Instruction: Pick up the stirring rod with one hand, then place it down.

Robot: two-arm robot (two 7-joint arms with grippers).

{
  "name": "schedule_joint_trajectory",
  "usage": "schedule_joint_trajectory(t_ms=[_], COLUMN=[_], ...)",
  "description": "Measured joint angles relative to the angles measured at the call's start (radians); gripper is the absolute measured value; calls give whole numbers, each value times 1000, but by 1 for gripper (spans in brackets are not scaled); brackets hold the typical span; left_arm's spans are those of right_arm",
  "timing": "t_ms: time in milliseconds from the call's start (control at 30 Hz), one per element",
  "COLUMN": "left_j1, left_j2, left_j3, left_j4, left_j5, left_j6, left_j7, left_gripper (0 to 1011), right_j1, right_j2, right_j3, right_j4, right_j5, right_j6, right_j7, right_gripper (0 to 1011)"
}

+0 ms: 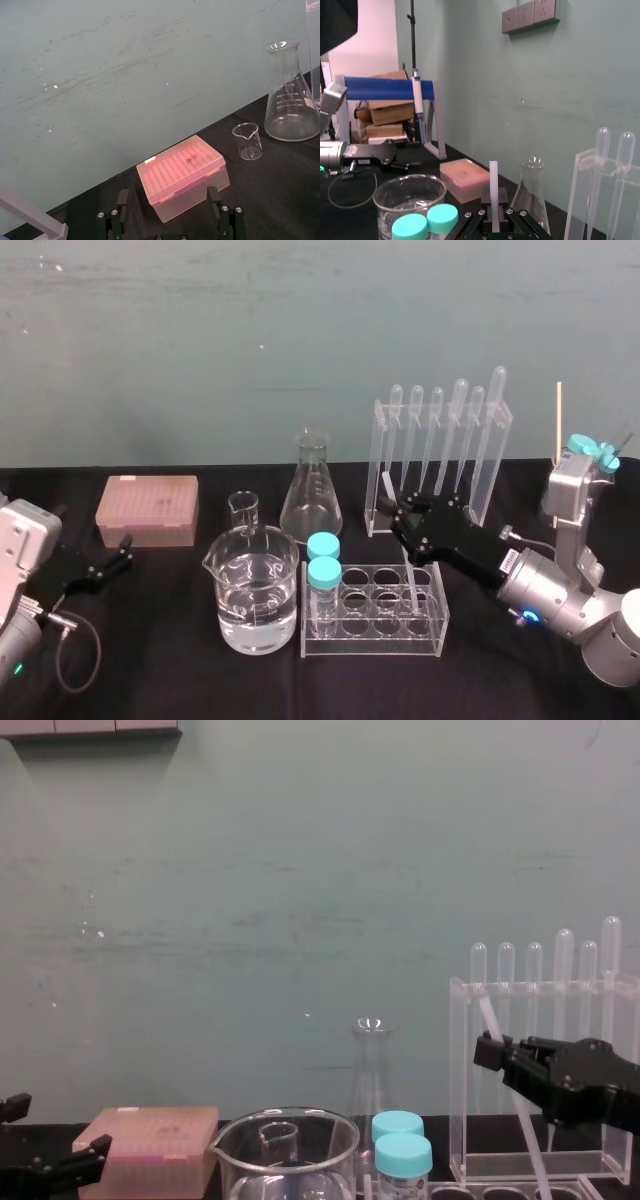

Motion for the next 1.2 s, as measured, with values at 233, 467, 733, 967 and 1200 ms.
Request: schedule_joint_trajectory(t_ms=[233, 467, 733, 967, 1200], left_j1=[0, 0, 0, 0, 0], left_j2=[0, 0, 0, 0, 0], left_j3=[0, 0, 0, 0, 0], left_j4=[0, 0, 0, 0, 0], left_j5=[0, 0, 0, 0, 0], left_j6=[0, 0, 0, 0, 0], left_j7=[0, 0, 0, 0, 0], left_gripper=[1000, 1000, 1000, 1000, 1000], right_j1=[1, 1, 1, 0, 0], right_j2=[0, 0, 0, 0, 0], right_j3=[-2, -1, -1, 0, 0], right_j4=[3, 2, 1, 0, 0], right_j5=[-7, -5, -5, -4, -4], right_j6=[7, 5, 4, 3, 3], right_j7=[-9, -9, -8, -8, -8], right_gripper=[67, 67, 137, 340, 567])
